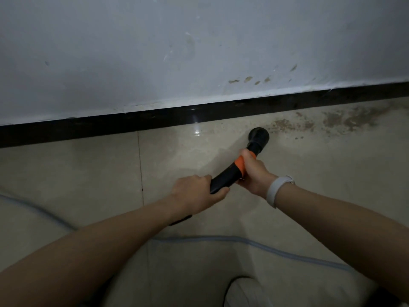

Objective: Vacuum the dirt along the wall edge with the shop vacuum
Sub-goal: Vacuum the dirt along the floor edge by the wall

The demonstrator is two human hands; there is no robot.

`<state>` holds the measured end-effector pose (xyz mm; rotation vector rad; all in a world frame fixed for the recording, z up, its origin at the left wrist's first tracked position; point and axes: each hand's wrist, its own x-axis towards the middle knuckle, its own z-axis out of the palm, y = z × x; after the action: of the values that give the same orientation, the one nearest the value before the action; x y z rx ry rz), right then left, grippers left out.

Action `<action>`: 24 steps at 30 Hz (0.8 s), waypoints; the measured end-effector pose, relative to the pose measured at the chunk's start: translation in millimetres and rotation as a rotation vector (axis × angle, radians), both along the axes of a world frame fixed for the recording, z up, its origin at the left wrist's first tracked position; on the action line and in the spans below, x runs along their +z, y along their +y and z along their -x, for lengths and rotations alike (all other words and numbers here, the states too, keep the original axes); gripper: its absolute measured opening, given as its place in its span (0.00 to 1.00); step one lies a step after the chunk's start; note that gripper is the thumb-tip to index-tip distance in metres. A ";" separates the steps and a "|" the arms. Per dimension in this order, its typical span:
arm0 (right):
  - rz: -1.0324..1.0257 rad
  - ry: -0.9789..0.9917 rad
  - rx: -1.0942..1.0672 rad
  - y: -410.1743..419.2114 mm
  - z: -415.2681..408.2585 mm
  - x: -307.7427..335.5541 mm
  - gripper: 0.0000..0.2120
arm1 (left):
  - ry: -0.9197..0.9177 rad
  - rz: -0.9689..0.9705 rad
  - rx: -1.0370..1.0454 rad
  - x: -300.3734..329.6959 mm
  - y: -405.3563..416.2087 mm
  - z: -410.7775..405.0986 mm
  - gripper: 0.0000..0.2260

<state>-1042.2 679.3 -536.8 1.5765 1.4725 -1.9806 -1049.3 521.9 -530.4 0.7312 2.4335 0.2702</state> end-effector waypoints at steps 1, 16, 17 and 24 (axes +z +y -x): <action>0.015 0.007 0.009 -2.7 2.3 -1.1 0.10 | 0.011 0.000 0.013 -1.2 -5.0 1.6 0.24; 0.309 0.045 0.281 -170.3 35.3 2.9 0.13 | 0.146 0.145 0.333 17.9 -169.1 -11.2 0.17; 0.331 0.039 0.294 -179.4 32.6 3.8 0.15 | 0.143 0.140 0.359 18.4 -177.6 -16.1 0.17; 0.381 -0.065 0.314 -187.4 -14.4 -5.3 0.20 | 0.044 0.104 0.277 15.8 -195.1 -58.5 0.17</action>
<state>-1027.8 491.9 -542.1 1.1608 1.1477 -1.8684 -990.8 326.8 -514.6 0.3572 2.5677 0.2350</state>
